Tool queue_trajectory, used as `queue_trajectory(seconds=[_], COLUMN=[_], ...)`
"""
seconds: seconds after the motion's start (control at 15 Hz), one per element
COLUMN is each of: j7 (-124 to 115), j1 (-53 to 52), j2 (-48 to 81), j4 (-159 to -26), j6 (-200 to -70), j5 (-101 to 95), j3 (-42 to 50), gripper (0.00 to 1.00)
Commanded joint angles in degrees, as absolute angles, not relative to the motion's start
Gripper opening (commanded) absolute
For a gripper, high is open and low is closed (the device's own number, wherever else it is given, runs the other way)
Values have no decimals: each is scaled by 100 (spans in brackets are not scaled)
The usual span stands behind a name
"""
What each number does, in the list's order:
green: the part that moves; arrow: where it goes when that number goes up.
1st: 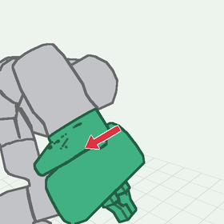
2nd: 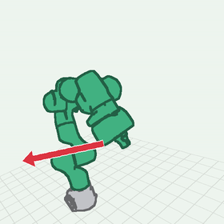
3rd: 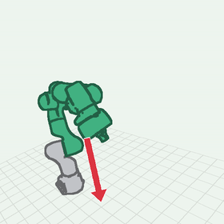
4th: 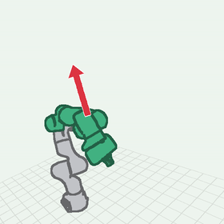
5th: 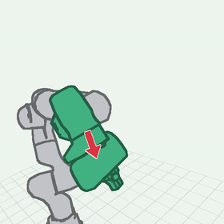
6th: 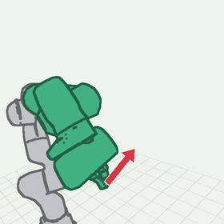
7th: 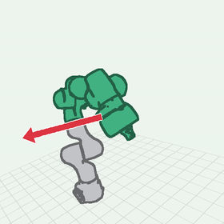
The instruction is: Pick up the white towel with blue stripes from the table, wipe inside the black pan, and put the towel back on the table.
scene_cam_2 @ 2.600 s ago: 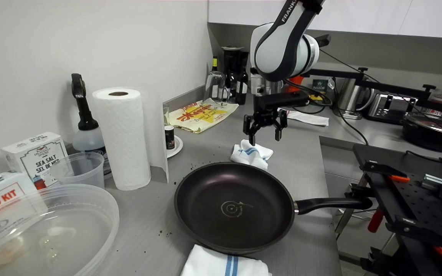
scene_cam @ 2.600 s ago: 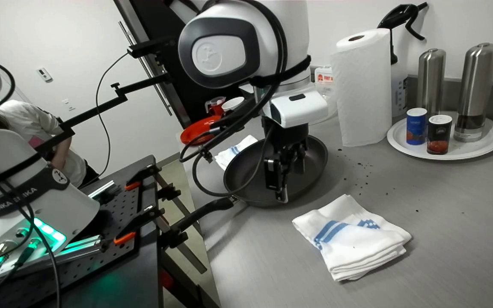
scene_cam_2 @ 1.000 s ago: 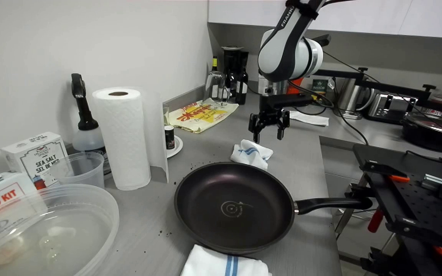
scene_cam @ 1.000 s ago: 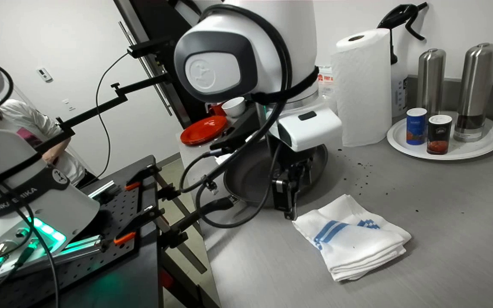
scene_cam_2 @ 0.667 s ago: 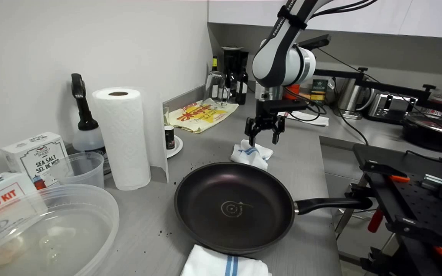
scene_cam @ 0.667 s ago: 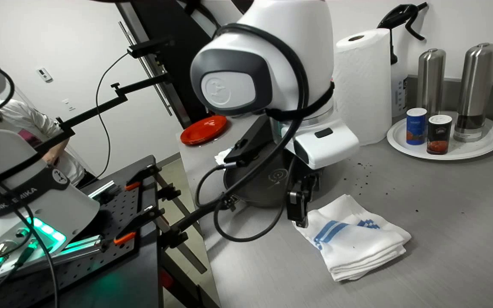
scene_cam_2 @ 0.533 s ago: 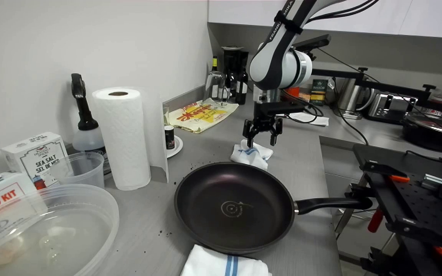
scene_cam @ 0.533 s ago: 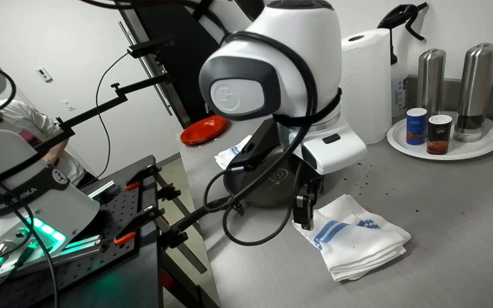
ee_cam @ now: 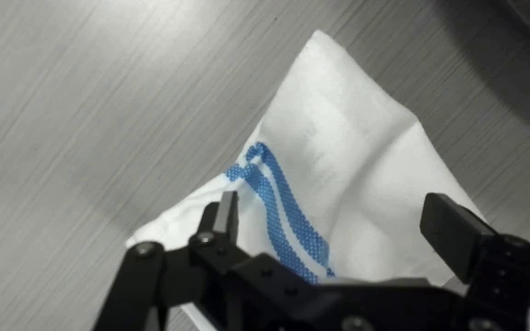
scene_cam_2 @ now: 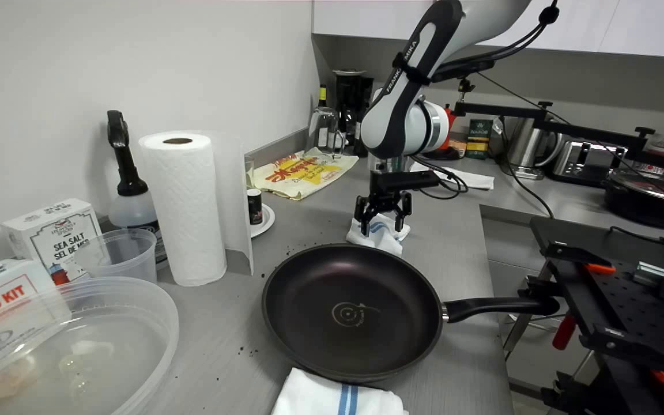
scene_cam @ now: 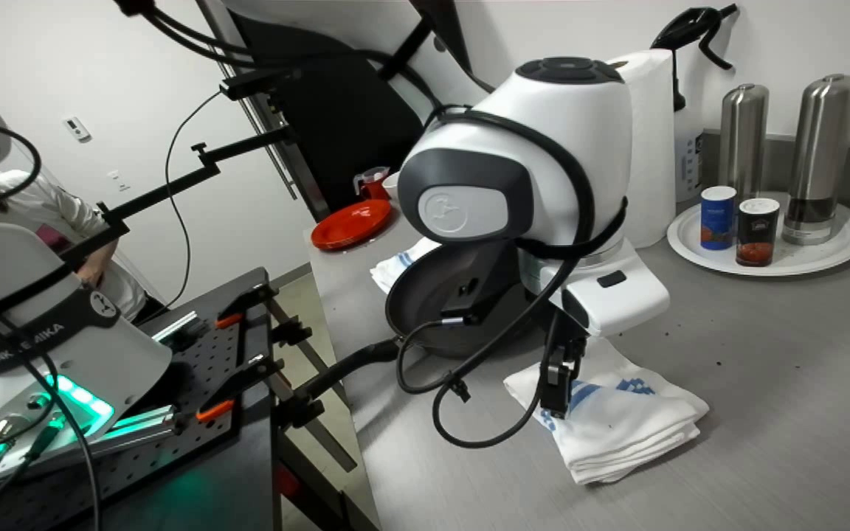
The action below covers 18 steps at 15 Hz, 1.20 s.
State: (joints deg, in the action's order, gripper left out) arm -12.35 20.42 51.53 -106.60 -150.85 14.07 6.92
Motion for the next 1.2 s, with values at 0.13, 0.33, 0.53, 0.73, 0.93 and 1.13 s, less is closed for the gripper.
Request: queue_trajectory(seconds=[0.13,0.33,0.53,0.73,0.93,1.13], j7=[-1428,-1462,-1484,-1529,-1544,-1551], j1=[1971,1980,1973,1976,1985,1994], j2=[5699,5827,5842,5865,5881,5886], j4=[-9941,-9745,-9626,-9526,-9467,-9449], j6=[-14845,-14725,-14572,-14436,-14343,-14295], j5=[1551,1538,1530,1532,1538,1549], j3=[759,776,799,823,840,838], gripper=[89,60,36,13,0,3])
